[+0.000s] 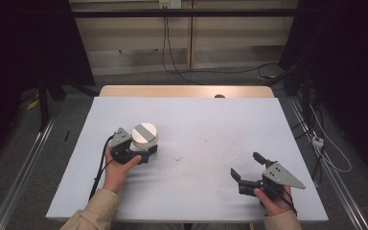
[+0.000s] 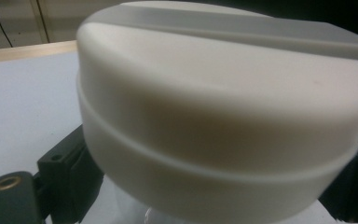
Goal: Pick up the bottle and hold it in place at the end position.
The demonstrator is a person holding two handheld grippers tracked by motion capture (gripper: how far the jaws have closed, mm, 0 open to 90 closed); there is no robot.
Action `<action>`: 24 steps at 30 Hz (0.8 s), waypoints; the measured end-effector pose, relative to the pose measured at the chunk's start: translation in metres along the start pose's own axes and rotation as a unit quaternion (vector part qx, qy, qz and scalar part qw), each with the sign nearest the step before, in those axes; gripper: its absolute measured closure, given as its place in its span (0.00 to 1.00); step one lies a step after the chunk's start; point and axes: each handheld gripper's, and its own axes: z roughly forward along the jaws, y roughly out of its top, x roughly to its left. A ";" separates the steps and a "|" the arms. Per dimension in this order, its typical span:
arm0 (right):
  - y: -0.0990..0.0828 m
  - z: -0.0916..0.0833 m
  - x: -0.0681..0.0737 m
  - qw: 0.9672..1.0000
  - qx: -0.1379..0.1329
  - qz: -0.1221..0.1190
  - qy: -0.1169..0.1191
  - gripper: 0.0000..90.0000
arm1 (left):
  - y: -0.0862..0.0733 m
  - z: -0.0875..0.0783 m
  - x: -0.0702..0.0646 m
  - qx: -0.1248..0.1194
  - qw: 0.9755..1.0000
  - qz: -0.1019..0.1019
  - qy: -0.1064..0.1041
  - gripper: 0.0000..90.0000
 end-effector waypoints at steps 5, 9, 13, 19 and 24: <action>0.000 -0.001 0.000 1.000 0.000 0.001 0.000 0.04 | 0.001 0.001 -0.002 -0.003 1.000 0.010 0.007 0.14; 0.000 0.000 0.000 1.000 -0.001 0.001 0.001 0.04 | 0.001 0.001 -0.002 0.000 1.000 0.021 0.014 0.16; 0.000 0.000 0.000 1.000 -0.002 0.000 0.001 0.04 | 0.001 0.000 -0.002 0.003 0.999 0.028 0.020 0.19; 0.000 -0.001 -0.001 1.000 -0.002 0.000 0.001 0.04 | 0.001 0.000 -0.003 0.005 0.999 0.036 0.021 0.20; 0.001 -0.001 -0.001 1.000 -0.003 0.000 0.001 0.04 | 0.001 -0.004 -0.002 0.008 0.999 0.034 0.022 0.20</action>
